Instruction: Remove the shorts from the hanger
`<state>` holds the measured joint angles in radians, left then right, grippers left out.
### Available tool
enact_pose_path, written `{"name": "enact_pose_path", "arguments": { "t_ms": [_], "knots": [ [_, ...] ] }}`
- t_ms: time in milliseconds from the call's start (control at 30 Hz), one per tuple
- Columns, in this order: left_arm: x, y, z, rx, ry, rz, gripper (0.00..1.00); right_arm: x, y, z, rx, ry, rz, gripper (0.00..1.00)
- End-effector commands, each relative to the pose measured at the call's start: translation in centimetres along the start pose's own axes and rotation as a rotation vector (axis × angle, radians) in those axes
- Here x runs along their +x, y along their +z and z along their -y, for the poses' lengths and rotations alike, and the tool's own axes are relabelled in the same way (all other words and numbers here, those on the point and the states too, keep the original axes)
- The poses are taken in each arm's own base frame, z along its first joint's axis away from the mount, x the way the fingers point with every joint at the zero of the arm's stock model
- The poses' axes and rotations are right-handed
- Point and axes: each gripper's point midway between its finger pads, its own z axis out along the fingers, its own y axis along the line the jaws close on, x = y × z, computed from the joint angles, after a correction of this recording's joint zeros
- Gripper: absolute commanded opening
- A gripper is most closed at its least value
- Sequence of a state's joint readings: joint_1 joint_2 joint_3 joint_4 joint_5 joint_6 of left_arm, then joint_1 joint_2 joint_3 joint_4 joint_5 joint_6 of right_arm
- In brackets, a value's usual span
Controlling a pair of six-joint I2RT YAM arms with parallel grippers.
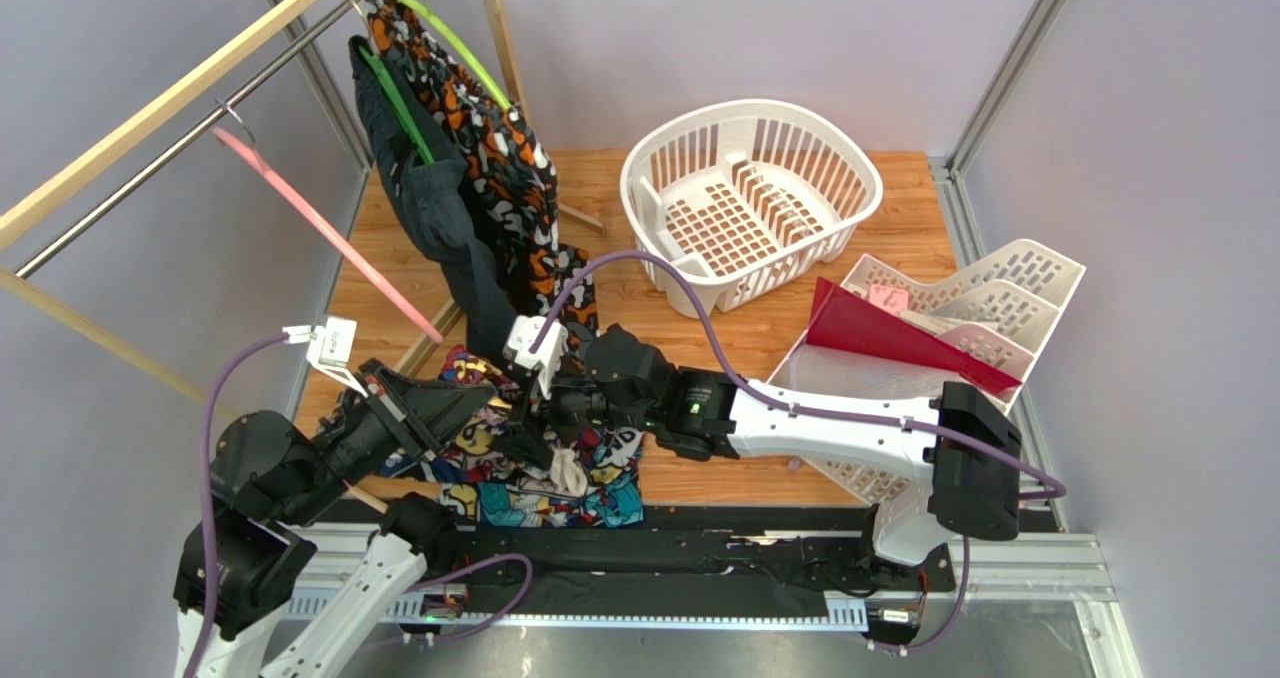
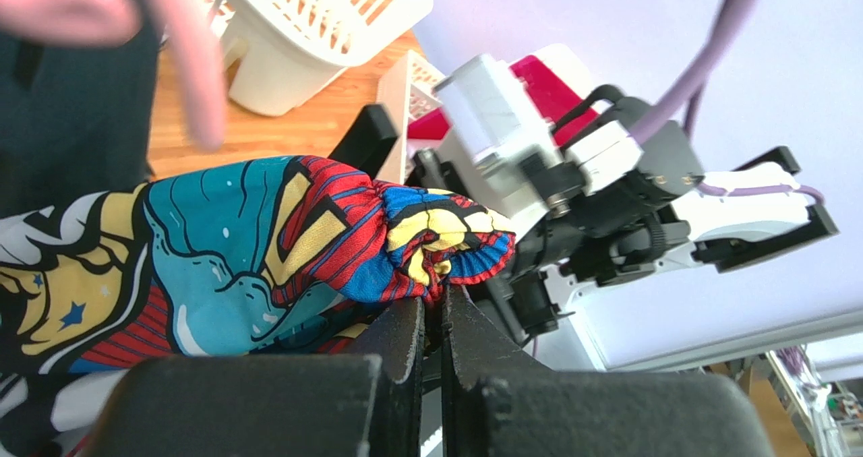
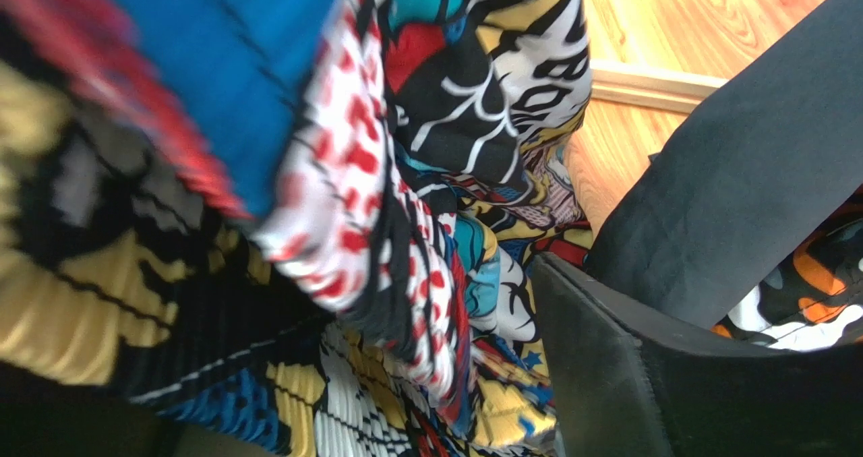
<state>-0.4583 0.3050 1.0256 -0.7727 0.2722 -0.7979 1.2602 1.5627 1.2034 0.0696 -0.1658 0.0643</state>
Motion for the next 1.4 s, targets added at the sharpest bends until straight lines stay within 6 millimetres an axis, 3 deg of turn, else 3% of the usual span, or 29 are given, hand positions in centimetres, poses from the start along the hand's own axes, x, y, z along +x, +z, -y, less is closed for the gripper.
{"name": "enact_pose_path", "arguments": {
  "t_ms": [0,100,200,233,333,500,633,667,700,800,900,1067,1200,1367],
  "knots": [
    [-1.2,0.3,2.3,0.110,0.030,0.030,0.00,-2.0,-0.1,0.2,0.020,0.013,0.080,0.74],
    [-1.4,0.0,2.7,0.120,0.032,0.042,0.00,-1.9,-0.3,0.5,0.040,0.018,0.085,0.64],
    [-1.7,-0.3,2.9,0.127,0.033,0.060,0.00,-2.7,-0.7,0.7,0.057,0.028,0.126,0.42],
    [-1.7,-0.4,3.0,0.131,0.033,0.064,0.00,-2.6,-0.9,0.8,0.065,0.038,0.131,0.28],
    [-1.7,-0.3,2.8,0.121,0.033,0.064,0.00,-3.6,-1.5,1.3,0.098,0.047,0.162,0.00],
    [-1.5,-0.1,1.5,0.053,0.016,0.055,0.00,-4.9,-3.1,2.7,0.199,0.049,0.185,0.00],
    [-0.9,-0.2,-0.1,-0.021,0.004,0.039,0.00,-6.4,-5.6,3.9,0.289,0.064,0.240,0.00],
    [-0.9,-0.2,-0.3,-0.029,0.009,0.039,0.04,-6.6,-6.0,4.1,0.302,0.067,0.247,0.00],
    [-0.8,-0.2,-0.6,-0.047,0.008,0.037,0.17,-6.8,-6.3,4.2,0.314,0.068,0.253,0.00],
    [-0.7,-0.4,-1.3,-0.084,0.006,0.040,0.40,-7.3,-7.4,5.0,0.357,0.073,0.263,0.00],
    [-0.6,-0.6,-1.8,-0.107,0.010,0.038,0.50,-7.7,-8.2,5.9,0.393,0.085,0.274,0.00],
    [0.4,-0.8,-3.2,-0.174,0.010,-0.006,0.56,-8.8,-9.7,8.0,0.465,0.100,0.285,0.00],
    [1.3,-0.8,-4.1,-0.208,-0.001,-0.037,0.56,-11.8,-11.8,10.2,0.555,0.061,0.321,0.00],
    [2.2,-0.9,-4.9,-0.234,-0.010,-0.063,0.57,-18.9,-16.4,11.8,0.629,-0.019,0.440,0.00]
  ]
}}
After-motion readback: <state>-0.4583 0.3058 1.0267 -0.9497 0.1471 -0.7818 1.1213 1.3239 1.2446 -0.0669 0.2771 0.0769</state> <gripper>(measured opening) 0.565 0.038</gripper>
